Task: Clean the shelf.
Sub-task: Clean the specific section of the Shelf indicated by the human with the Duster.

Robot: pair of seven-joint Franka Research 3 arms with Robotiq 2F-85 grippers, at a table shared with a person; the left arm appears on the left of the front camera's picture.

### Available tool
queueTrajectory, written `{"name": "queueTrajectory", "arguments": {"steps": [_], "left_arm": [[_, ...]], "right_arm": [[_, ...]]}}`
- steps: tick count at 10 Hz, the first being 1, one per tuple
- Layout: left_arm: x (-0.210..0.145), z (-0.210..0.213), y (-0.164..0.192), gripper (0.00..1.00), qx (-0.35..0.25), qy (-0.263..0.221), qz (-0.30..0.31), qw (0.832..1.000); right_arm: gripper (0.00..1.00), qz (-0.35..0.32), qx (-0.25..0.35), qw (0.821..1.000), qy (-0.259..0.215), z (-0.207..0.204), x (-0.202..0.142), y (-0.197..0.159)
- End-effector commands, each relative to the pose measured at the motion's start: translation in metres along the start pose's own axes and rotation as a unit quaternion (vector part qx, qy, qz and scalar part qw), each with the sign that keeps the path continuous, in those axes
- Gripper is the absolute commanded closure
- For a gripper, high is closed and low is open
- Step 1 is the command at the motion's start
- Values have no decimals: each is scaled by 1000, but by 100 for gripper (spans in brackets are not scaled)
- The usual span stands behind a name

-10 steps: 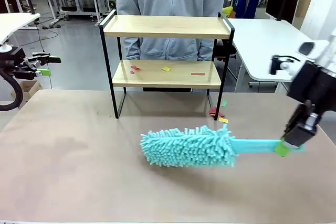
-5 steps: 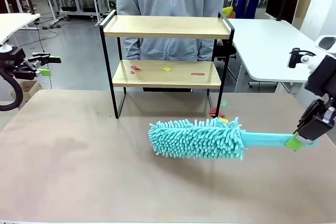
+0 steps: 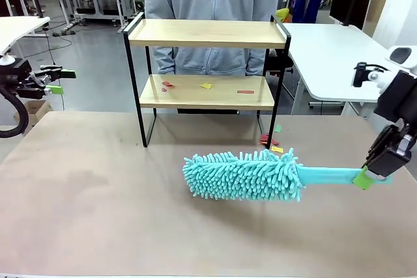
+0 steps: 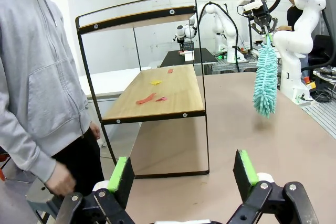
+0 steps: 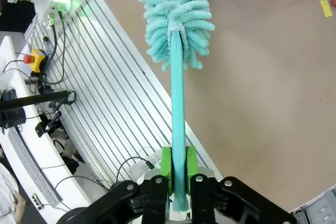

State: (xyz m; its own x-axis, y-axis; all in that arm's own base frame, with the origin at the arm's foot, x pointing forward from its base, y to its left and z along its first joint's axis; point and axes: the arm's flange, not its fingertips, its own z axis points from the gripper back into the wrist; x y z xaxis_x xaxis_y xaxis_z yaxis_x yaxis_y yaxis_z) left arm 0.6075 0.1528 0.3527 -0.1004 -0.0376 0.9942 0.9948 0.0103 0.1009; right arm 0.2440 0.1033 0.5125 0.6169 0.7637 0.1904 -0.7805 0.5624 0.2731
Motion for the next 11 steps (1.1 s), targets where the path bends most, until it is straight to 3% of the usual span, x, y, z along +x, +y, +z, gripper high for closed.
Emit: {"name": "queueTrajectory", "arguments": {"steps": [1,11], "left_arm": [[3,0,-1,0,0,-1,-3,1000],[3,0,-1,0,0,-1,-3,1000]], "right_arm": [[86,-6,4,1000,-4,1,0,0],[86,-6,4,1000,-4,1,0,0]]}}
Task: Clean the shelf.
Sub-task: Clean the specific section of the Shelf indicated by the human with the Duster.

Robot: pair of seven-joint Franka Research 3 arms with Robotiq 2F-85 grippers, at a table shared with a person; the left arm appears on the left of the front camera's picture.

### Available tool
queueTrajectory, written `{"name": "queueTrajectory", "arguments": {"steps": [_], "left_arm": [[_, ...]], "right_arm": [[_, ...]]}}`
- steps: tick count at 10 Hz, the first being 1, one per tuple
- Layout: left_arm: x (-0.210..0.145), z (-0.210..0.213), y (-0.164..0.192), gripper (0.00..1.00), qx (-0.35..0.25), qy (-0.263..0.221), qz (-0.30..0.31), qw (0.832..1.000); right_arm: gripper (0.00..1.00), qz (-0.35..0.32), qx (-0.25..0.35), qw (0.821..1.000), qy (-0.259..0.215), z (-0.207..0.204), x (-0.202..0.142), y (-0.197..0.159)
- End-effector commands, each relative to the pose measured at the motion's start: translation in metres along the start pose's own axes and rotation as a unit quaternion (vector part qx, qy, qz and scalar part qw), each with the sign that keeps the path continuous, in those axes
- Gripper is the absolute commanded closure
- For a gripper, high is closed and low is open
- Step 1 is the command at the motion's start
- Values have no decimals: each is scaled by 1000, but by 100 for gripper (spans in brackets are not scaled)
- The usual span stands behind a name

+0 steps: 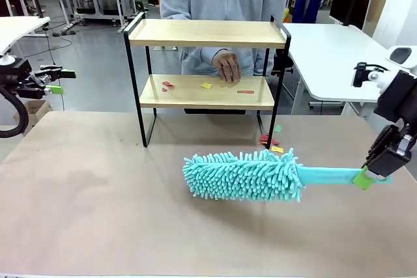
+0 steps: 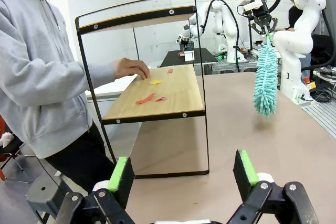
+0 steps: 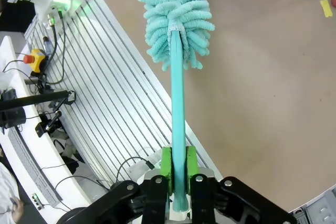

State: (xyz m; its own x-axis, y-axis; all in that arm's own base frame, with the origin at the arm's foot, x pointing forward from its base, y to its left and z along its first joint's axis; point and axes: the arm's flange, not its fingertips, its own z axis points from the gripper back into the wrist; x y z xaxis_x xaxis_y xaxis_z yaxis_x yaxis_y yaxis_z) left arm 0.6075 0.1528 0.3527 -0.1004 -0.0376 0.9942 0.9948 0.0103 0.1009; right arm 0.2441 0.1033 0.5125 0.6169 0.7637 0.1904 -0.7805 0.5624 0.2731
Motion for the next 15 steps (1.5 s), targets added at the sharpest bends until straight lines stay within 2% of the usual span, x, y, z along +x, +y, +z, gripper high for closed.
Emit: {"name": "queueTrajectory", "arguments": {"steps": [1,7,8,10,12,15], "left_arm": [[3,0,-1,0,0,-1,-3,1000],[3,0,-1,0,0,-1,-3,1000],[3,0,-1,0,0,-1,-3,1000],[3,0,-1,0,0,-1,-3,1000],[3,0,-1,0,0,-1,-3,1000],[3,0,-1,0,0,-1,-3,1000]], "right_arm": [[86,-6,4,1000,-4,1,0,0],[86,0,0,1000,0,0,0,0],[86,8,17,999,-33,7,17,9],[86,-20,42,995,-92,22,52,29],[86,-60,49,989,-128,29,77,48],[86,-134,28,974,-182,28,123,77]]}}
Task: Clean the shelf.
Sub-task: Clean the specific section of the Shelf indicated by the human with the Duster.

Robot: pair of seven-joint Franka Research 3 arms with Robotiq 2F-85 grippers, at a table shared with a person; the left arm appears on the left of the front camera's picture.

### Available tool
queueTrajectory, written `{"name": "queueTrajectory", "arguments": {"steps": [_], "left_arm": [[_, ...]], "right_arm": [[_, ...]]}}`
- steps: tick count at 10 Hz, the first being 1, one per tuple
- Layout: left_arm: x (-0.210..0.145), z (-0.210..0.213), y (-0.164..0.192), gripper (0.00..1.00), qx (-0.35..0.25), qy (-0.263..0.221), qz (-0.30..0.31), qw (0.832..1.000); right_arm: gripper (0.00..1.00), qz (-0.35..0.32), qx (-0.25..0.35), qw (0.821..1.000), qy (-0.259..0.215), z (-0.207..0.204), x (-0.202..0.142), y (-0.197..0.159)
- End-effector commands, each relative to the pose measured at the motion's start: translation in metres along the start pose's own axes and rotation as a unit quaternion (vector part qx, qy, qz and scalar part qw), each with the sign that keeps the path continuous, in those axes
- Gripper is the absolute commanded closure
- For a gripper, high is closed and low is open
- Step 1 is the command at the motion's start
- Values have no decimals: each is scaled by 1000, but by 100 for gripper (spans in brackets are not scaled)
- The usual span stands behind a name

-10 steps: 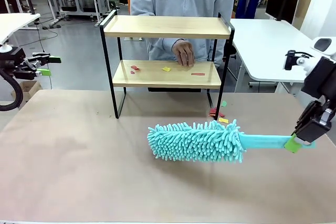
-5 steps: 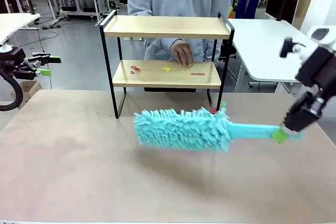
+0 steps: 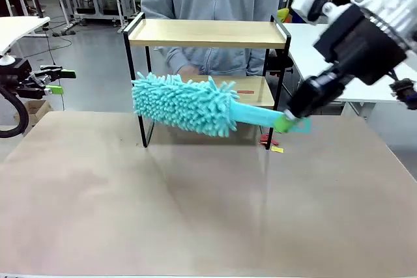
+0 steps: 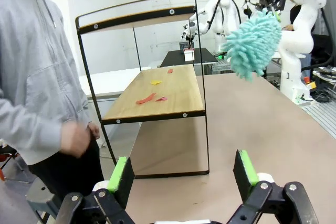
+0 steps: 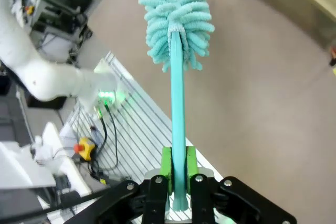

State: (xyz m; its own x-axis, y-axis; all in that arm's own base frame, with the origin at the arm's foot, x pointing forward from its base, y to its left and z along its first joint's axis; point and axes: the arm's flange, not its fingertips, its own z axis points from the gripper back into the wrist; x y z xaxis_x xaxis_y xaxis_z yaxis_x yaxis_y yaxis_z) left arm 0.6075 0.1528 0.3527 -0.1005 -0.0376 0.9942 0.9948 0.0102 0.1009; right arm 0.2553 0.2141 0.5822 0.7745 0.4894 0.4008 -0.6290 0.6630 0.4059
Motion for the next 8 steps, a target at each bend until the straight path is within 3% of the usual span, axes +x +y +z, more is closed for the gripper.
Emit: {"name": "queueTrajectory", "arguments": {"steps": [1,5,6,8], "left_arm": [[3,0,-1,0,0,-1,-3,1000],[3,0,-1,0,0,-1,-3,1000],[3,0,-1,0,0,-1,-3,1000],[3,0,-1,0,0,-1,-3,1000]], "right_arm": [[86,-47,-20,998,-43,-16,27,18],[86,-124,-48,989,-71,-35,52,42],[86,-86,-35,994,-49,-33,40,34],[86,-86,-35,994,-49,-33,40,34]]}}
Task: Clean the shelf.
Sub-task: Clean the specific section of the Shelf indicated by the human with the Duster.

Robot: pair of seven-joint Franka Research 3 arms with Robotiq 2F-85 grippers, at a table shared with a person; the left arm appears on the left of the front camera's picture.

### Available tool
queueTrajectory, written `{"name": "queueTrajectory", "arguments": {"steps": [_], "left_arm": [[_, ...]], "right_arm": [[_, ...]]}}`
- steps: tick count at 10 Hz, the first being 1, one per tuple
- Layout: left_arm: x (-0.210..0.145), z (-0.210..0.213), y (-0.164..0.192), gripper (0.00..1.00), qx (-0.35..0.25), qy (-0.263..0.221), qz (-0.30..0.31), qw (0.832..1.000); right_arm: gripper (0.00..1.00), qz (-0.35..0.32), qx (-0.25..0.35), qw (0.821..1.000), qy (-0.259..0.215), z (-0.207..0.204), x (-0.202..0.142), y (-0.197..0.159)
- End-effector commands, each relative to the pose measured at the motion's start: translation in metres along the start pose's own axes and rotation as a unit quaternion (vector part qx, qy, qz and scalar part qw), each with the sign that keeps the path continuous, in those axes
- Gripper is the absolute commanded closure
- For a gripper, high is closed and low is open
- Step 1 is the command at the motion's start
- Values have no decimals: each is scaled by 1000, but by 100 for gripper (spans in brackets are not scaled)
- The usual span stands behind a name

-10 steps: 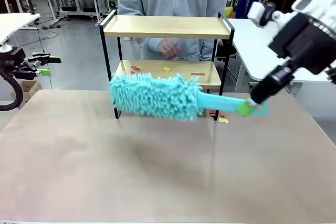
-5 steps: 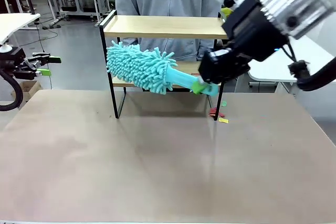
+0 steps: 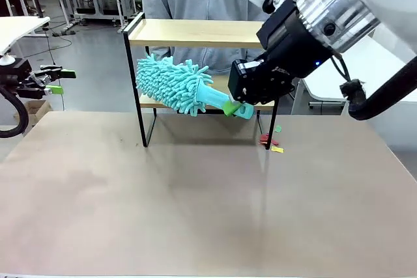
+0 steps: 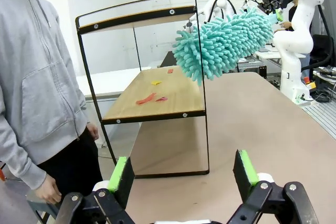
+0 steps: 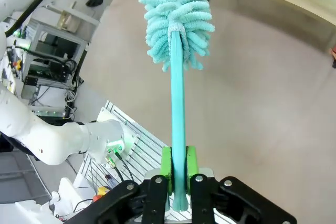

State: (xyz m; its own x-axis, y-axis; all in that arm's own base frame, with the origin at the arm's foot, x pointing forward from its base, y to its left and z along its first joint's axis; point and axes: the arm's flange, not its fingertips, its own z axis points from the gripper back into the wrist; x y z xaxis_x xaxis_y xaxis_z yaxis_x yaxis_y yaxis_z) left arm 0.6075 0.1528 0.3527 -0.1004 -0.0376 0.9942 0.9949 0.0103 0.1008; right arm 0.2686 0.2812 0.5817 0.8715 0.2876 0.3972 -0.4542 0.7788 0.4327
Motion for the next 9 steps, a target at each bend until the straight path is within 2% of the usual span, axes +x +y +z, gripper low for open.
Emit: {"name": "queueTrajectory", "arguments": {"steps": [1,2,3,6,9], "left_arm": [[3,0,-1,0,0,-1,-3,1000],[3,0,-1,0,0,-1,-3,1000],[3,0,-1,0,0,-1,-3,1000],[3,0,-1,0,0,-1,-3,1000],[3,0,-1,0,0,-1,-3,1000]], "right_arm": [[86,14,-1,1000,0,6,-2,-3],[86,0,0,1000,0,0,0,0],[86,-19,-38,999,-10,-10,18,24],[86,-55,-71,995,-30,-40,56,66],[86,-107,-140,983,-50,-76,83,101]]}}
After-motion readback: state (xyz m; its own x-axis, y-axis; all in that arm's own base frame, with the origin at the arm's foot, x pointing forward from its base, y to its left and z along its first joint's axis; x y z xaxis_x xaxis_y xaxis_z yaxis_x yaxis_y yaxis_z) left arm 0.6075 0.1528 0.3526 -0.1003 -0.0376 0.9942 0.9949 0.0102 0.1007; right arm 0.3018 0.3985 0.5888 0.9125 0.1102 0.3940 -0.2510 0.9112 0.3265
